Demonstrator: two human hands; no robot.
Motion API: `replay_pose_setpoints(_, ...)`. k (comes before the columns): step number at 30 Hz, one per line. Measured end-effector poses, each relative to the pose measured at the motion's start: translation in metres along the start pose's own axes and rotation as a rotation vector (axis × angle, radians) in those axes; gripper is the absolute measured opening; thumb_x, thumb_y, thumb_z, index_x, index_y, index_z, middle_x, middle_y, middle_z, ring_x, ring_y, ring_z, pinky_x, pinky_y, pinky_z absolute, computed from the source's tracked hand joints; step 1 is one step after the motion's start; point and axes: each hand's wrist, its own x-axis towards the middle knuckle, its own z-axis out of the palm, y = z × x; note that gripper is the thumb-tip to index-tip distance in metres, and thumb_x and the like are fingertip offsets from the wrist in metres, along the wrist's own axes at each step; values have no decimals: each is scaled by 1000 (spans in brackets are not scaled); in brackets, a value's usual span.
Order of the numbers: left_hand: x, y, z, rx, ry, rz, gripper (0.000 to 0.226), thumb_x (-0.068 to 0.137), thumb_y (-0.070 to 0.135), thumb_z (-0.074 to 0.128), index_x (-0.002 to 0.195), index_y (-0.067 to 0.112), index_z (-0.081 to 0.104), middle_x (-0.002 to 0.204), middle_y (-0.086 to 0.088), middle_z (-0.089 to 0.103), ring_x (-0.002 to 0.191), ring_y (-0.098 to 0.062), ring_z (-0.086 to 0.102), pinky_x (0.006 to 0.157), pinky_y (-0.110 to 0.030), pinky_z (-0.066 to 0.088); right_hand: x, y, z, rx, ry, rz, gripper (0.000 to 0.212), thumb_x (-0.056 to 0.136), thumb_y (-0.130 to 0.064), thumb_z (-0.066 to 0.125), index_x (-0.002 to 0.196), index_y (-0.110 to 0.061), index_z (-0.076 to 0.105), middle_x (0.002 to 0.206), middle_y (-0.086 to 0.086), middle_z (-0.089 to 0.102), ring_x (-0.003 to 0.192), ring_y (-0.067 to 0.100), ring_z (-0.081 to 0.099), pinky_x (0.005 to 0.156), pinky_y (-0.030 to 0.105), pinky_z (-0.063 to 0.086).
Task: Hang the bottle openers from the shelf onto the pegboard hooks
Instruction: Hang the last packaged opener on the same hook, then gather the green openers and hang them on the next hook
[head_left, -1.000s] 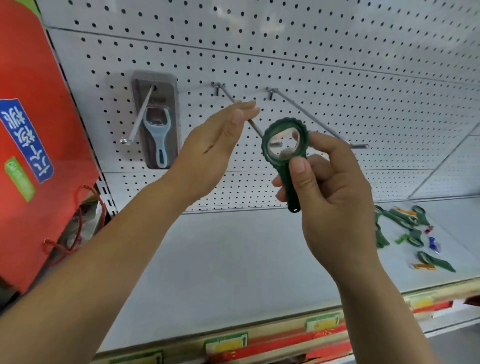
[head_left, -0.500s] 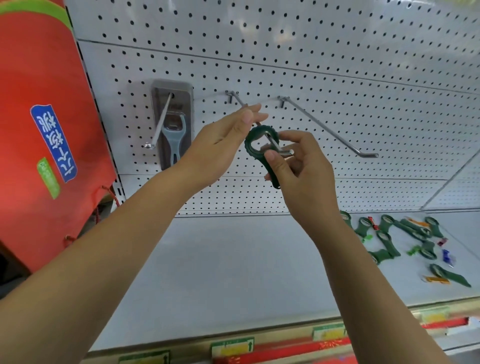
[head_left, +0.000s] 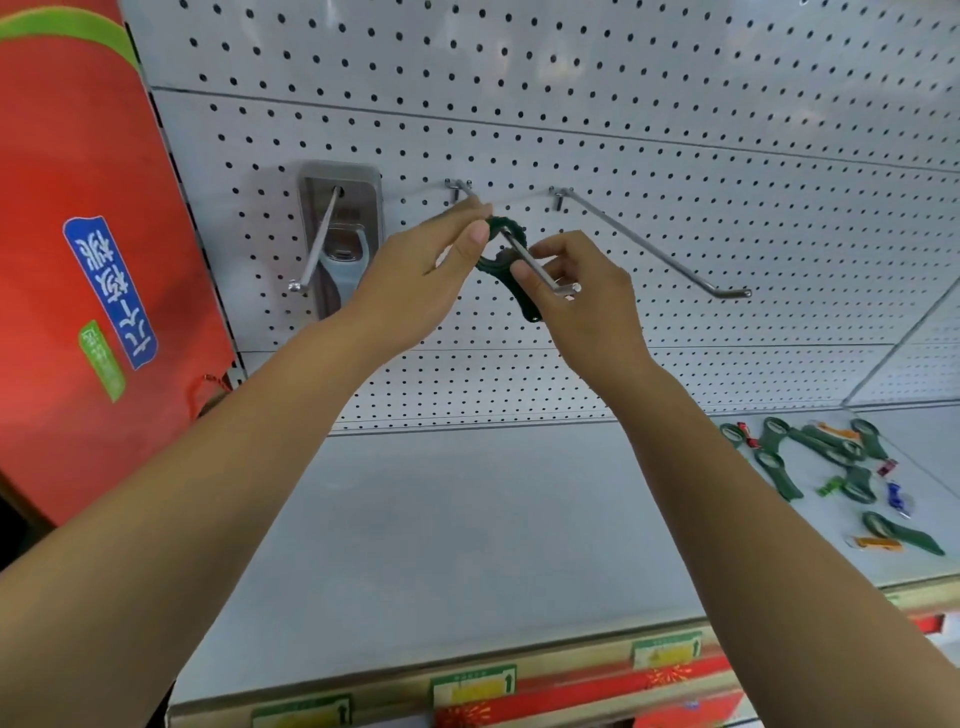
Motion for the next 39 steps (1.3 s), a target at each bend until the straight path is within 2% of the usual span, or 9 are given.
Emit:
replay_pose_setpoints(3,-13,-1,-1,81,28,5,46,106,44,41,150,33,43,160,13,38,145,2,29,114,-16,21,-6,13,-4,-18,3,21,25,95,-42,67,113,-26,60,88,-9,69,86,13,69,79,29,56)
replay_pose_setpoints(5,-28,-6,0,144,41,-21,51,106,43,43,155,30,35,162,13,32,142,8,23,110,-11,18,-17,23,-6,-1,12,37,27,93,-43,68,113,-26,60,90,-8,70,90,8,68,81,26,55)
replay_pose_setpoints(8,-60,-20,9,220,45,-24,58,105,45,43,158,24,29,164,11,29,146,5,21,119,-19,19,-42,44,-7,-37,8,64,29,94,-40,68,116,-23,62,96,-12,69,91,-2,63,75,9,48)
replay_pose_setpoints(12,-106,-45,34,315,-16,-47,58,104,41,48,157,25,32,165,9,26,151,-2,21,125,-29,18,-86,87,-6,-214,-76,102,38,93,-46,66,125,-26,62,121,-11,66,109,5,60,92,22,46)
replay_pose_setpoints(14,-126,-57,52,377,-94,-84,58,103,41,48,157,27,32,166,11,22,153,-6,19,126,-40,18,-108,113,-8,-328,-154,123,45,94,-47,65,132,-24,60,130,-6,63,120,11,55,95,23,40)
replay_pose_setpoints(16,-142,-63,70,414,-173,-115,58,103,43,46,157,28,30,167,12,20,154,-6,17,126,-43,17,-129,138,-13,-394,-207,125,48,93,-47,65,134,-21,60,135,-5,63,128,16,53,97,25,41)
replay_pose_setpoints(25,-149,-56,166,493,-349,-74,56,104,44,41,155,23,35,168,5,19,155,-11,15,127,-40,11,-175,225,-67,-435,-222,392,52,95,-45,64,140,-21,55,139,-3,60,137,16,45,100,23,35)
replay_pose_setpoints(32,-130,-44,270,488,-474,-94,56,104,46,41,156,23,35,168,4,21,156,-13,15,126,-46,15,-169,297,-158,-468,-171,566,50,96,-43,63,140,-18,56,143,6,57,140,22,42,111,34,36)
replay_pose_setpoints(39,-118,-34,380,461,-483,-223,55,104,50,39,155,28,35,168,4,18,155,-16,17,126,-45,18,-140,380,-231,-502,-263,568,47,102,-30,57,146,-18,49,146,10,53,142,24,38,112,35,34)
